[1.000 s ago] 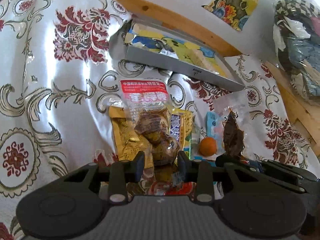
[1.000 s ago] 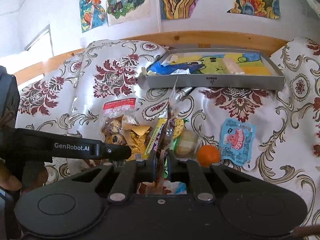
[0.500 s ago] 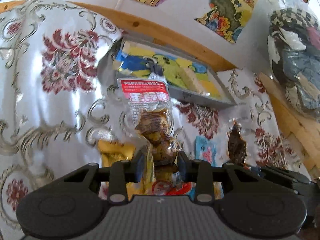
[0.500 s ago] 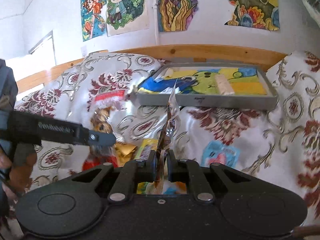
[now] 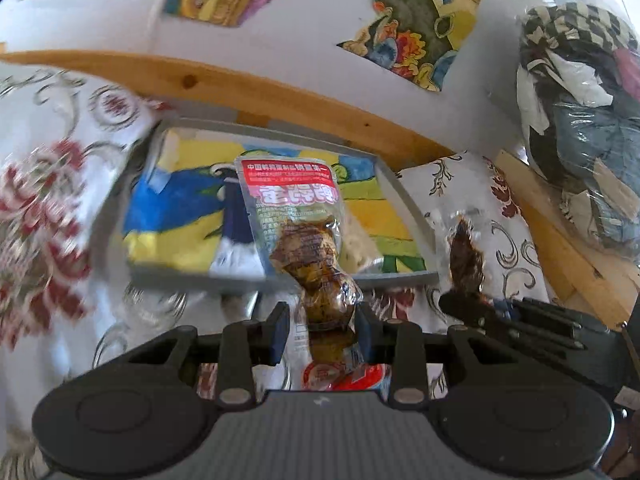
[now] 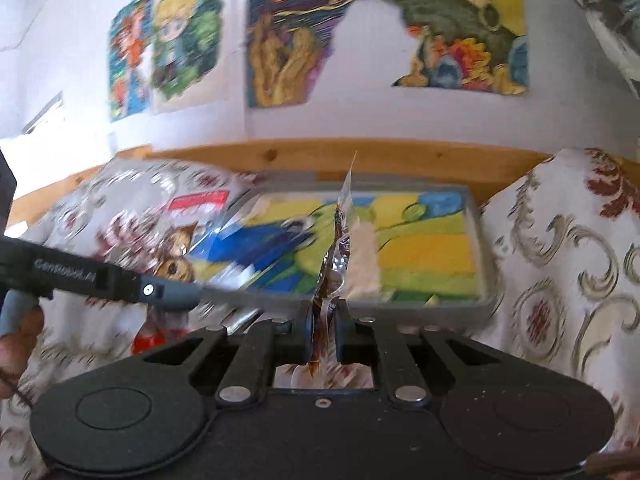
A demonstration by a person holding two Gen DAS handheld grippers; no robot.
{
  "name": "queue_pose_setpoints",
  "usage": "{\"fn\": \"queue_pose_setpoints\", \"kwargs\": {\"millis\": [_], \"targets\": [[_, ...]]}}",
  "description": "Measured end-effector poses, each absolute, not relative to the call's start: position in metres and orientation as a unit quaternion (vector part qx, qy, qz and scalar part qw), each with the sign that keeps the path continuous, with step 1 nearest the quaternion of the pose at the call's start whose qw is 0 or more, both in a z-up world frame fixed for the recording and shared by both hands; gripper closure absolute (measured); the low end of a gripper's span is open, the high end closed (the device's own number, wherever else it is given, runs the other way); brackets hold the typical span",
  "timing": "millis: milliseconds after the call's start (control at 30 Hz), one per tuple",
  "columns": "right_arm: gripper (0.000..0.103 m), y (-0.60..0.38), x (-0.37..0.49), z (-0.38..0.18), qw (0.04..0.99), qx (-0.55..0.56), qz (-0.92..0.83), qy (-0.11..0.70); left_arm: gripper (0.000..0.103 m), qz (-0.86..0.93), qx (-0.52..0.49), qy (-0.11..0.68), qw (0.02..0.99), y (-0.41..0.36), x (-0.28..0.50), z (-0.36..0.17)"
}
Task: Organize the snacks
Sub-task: 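Carry the meat packet and nut bag into the grey tray with both tools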
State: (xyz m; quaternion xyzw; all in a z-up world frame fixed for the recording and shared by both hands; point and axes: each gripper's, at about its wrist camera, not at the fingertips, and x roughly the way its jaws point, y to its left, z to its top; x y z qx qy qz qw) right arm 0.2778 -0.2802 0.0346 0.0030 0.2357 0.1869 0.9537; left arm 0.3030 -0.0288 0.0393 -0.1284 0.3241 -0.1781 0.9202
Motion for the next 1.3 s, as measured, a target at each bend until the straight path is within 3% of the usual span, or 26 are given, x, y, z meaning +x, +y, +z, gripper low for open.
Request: {"fn": "queue_pose_setpoints", "kwargs": {"millis": [367,967,1167,1300], "targets": [[0.092,-0.292,0.359,0.033,0.963,-0.011,0.136,0.231,0.065,-0.136,-0.122,0.335,0.924,-0.046,0.387,0.041],[0.091,-0.297,0.383,0.005,0.959,-0.017,0.104,0.262,0.062,-0.107,-0.118,0.36,0.919,-0.057,0.416,0.028],[0.07,-0.295,0.382,0.003,0.959,-0.017,0.1,0.263,0.053,-0.088,-0.108,0.38,0.914,-0.058,0.42,0.028],[0.048,-0.296,0.376,0.003,0.962,-0.015,0.099,0.256,0.025,-0.087,-0.111,0.376,0.916,-0.056,0.416,0.029]]}}
